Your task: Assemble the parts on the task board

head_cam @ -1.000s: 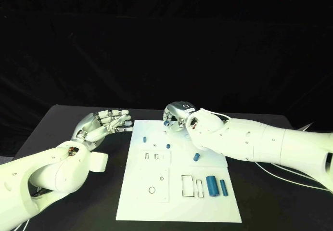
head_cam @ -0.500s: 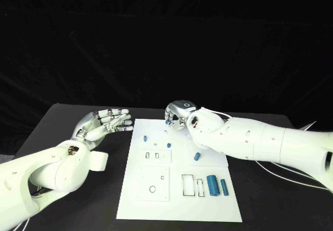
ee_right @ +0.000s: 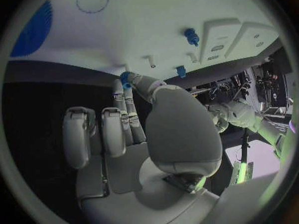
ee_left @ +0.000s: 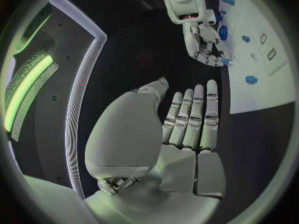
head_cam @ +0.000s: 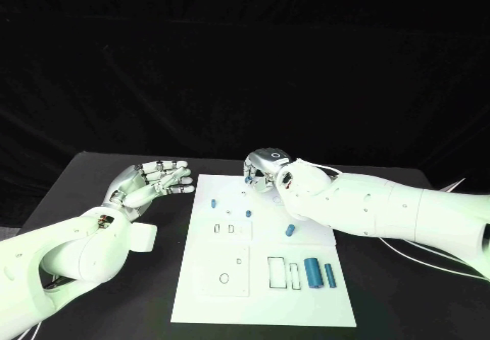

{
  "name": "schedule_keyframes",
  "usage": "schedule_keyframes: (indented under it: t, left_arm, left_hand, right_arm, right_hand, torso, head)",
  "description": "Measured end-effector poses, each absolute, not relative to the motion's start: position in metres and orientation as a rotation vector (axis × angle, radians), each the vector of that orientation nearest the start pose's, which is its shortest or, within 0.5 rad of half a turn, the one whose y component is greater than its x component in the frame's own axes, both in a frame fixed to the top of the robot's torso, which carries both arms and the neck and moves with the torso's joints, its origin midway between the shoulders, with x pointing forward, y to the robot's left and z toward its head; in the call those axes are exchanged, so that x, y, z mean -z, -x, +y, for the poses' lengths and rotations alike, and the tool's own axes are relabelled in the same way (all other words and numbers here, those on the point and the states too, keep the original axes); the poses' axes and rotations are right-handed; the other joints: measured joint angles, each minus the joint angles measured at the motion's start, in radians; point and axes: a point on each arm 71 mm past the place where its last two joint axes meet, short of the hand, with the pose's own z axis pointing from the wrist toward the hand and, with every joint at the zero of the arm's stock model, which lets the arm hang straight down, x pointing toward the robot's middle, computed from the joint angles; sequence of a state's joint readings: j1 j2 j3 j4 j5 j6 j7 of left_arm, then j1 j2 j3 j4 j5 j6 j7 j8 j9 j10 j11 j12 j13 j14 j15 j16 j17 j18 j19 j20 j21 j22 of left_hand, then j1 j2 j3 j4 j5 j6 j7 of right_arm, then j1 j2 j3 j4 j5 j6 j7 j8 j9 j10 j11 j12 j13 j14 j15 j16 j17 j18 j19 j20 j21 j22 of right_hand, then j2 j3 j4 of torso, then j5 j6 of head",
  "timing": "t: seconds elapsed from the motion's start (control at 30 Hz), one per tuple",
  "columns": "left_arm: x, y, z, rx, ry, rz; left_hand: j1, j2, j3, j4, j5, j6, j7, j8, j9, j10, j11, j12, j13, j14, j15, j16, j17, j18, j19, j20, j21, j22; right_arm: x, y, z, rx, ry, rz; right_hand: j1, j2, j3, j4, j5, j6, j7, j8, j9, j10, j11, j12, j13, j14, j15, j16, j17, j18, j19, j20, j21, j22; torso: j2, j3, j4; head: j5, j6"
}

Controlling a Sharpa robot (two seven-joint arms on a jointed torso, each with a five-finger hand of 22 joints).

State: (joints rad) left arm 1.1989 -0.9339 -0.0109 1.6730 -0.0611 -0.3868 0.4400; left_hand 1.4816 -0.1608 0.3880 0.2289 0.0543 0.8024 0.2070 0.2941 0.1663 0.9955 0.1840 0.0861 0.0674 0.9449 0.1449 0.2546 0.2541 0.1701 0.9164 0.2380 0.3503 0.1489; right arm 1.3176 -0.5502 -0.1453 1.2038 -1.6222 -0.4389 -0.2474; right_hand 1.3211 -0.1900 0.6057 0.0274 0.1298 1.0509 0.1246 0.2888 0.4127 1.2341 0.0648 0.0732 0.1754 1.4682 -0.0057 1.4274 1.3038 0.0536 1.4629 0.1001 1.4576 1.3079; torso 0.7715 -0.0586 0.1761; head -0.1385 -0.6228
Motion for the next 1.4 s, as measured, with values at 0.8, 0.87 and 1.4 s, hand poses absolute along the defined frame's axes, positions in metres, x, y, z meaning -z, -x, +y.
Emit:
schedule_keyframes:
  t: [0.8,0.87,1.4]
  left_arm:
    - [0.1526,-0.4664,0.2141,1.564,1.022,1.346]
    - [0.1527,-0.4665,0.2142,1.564,1.022,1.346]
    - [0.1528,-0.4670,0.2147,1.563,1.023,1.346]
  left_hand:
    - [0.000,0.000,0.000,0.000,0.000,0.000,0.000,0.000,0.000,0.000,0.000,0.000,0.000,0.000,0.000,0.000,0.001,0.000,-0.003,0.003,0.000,-0.001]
    - [0.000,0.000,0.000,0.000,0.000,0.000,0.000,0.000,0.000,0.000,0.000,0.000,0.000,0.000,0.000,0.000,0.001,0.000,-0.003,0.003,0.000,-0.001]
    - [0.000,0.000,0.004,-0.004,0.000,0.000,0.000,0.000,0.000,0.000,0.000,-0.005,0.000,-0.004,0.004,0.000,0.004,0.000,-0.003,0.003,0.000,-0.001]
  right_arm:
    - [0.1636,-0.5509,-0.1473,-0.389,0.260,1.483]
    - [0.1634,-0.5511,-0.1477,-0.386,0.260,1.484]
    - [0.1630,-0.5510,-0.1490,-0.378,0.261,1.489]
  right_hand:
    - [-0.010,-0.010,0.000,0.000,0.000,-0.003,0.003,-0.001,0.006,0.000,0.000,0.001,0.003,0.000,0.000,0.000,-0.002,0.000,0.000,0.000,0.000,0.000]
    - [-0.010,-0.010,0.000,0.000,0.000,-0.004,0.003,-0.001,0.006,0.000,0.000,0.001,0.002,0.000,0.000,0.000,-0.002,0.000,0.000,0.000,0.000,0.000]
    - [-0.019,-0.010,0.000,0.000,0.000,-0.008,0.004,-0.002,0.006,0.000,0.000,0.000,0.002,0.000,0.000,0.000,-0.004,0.000,0.000,0.000,0.000,-0.001]
  torso:
    - [0.001,-0.0032,0.0045]
    - [0.001,-0.0031,0.0045]
    - [0.002,-0.0028,0.0061]
  head:
    - [-0.005,-0.006]
    - [-0.005,-0.006]
    - [-0.007,-0.009]
